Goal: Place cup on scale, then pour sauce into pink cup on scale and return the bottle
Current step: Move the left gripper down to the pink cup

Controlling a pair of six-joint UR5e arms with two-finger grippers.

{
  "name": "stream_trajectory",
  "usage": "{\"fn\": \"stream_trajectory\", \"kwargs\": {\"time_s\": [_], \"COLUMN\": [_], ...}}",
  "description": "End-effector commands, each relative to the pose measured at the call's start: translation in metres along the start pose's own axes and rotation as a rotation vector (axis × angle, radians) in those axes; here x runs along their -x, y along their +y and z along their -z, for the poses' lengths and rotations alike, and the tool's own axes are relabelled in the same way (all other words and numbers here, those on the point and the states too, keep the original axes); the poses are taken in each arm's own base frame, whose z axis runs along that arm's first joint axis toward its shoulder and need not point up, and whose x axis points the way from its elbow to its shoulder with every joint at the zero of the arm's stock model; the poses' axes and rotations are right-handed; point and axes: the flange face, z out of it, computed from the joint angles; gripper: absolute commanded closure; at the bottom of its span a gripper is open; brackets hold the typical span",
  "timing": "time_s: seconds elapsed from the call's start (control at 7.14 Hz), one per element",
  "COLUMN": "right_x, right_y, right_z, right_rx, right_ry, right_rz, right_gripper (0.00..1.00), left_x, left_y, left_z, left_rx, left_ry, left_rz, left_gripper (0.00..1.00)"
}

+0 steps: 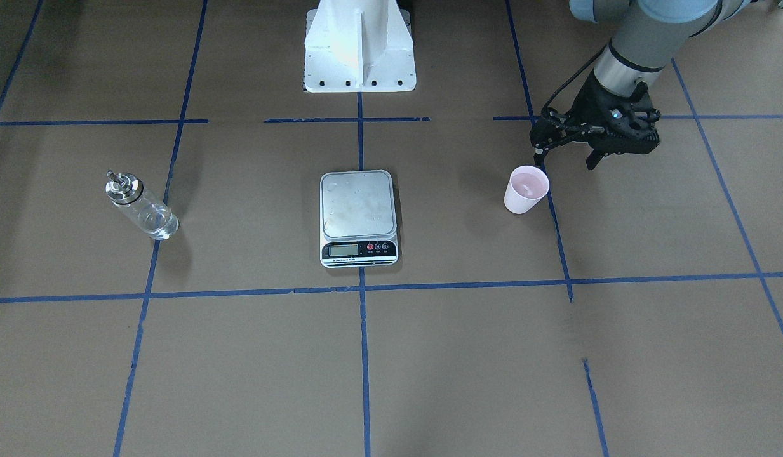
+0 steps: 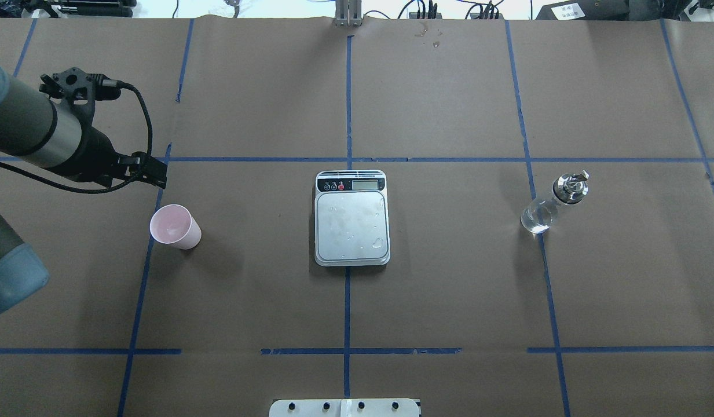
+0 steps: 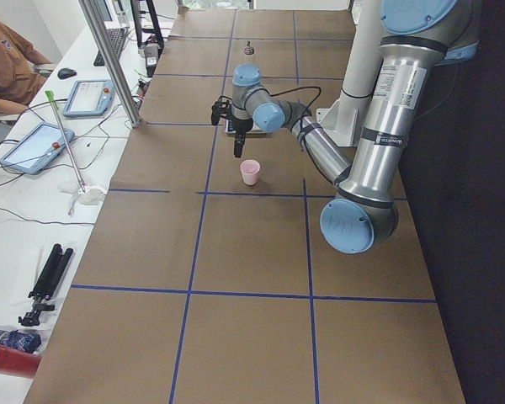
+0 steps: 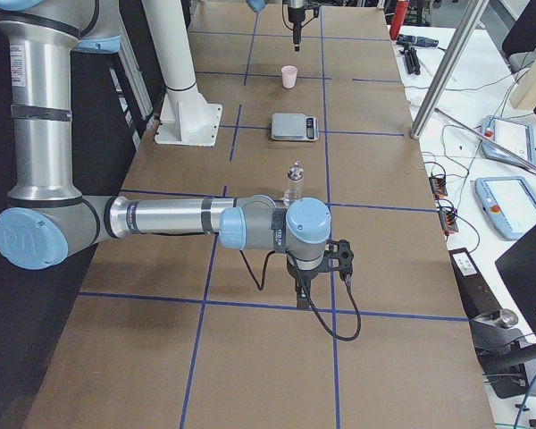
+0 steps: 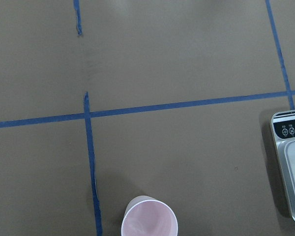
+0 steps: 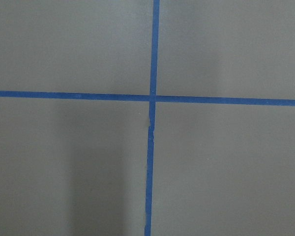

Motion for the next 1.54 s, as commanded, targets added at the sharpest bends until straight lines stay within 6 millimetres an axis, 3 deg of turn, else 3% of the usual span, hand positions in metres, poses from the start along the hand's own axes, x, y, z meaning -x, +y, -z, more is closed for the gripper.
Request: {"fn": "stream_trajectory", "kwargs": {"time_s": [0.0,0.28,0.56,1.4], "right_x": [0.0,0.0,0.001,0.002], "right_y": [0.002,0.001,0.001,0.001], "right_z": [0.0,0.0,0.001,0.002], "right_rx": [0.001,0.0,-0.002,-0.006], "right_ry": [0.0,0.002,0.002,0.002], "right_rz": [-0.001,0.0,0.002,0.006], "right_gripper": [0.0,0.0,0.0,0.0], "left_x": [0.013,0.01,0.016,0.013], "left_y": [0.021,0.029,0.028,0.037], "left_z": [-0.029,-0.044,-0.077,-0.103], "left_rx": [0.036,0.021,0.02,0.057], "left_ry": [-0.055,-0.063,-0.037,-0.06], "left_rz": [0.061,0.068,0.085,0.066], "left_gripper": [0.0,0.0,0.0,0.01]}}
